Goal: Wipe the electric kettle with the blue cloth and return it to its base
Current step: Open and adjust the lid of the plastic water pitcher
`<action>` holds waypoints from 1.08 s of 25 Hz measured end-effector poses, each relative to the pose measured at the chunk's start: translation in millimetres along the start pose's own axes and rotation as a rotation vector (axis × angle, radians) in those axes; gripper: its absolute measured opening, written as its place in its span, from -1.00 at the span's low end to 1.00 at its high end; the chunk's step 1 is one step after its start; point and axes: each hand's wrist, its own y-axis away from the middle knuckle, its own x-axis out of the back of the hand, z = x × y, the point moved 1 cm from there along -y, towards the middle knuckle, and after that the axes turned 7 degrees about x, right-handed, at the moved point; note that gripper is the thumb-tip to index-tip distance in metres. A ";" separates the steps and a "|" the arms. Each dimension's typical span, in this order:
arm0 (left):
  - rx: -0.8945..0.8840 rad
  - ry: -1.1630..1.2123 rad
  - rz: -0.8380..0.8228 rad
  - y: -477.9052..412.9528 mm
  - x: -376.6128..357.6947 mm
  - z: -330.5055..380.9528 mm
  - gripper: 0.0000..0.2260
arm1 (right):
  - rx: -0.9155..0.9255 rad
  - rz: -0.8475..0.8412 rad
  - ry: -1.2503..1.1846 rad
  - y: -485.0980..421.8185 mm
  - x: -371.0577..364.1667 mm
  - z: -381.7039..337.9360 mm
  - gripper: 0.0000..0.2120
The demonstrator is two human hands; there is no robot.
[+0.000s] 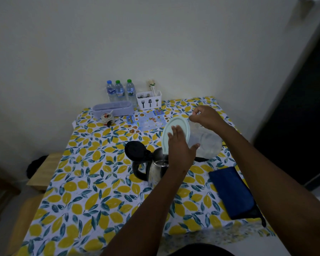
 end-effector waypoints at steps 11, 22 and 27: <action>-0.165 -0.425 -0.215 -25.6 -52.0 16.4 -0.16 | -0.226 0.182 -0.397 22.8 -1.3 112.8 -0.82; -0.367 -0.607 -0.433 -96.4 -188.9 85.3 -0.15 | -0.455 0.471 -0.569 11.3 64.6 265.3 -0.80; -0.384 -0.652 -0.446 -132.7 -243.1 102.0 -0.15 | -0.503 0.498 -0.608 -13.5 81.0 319.9 -0.77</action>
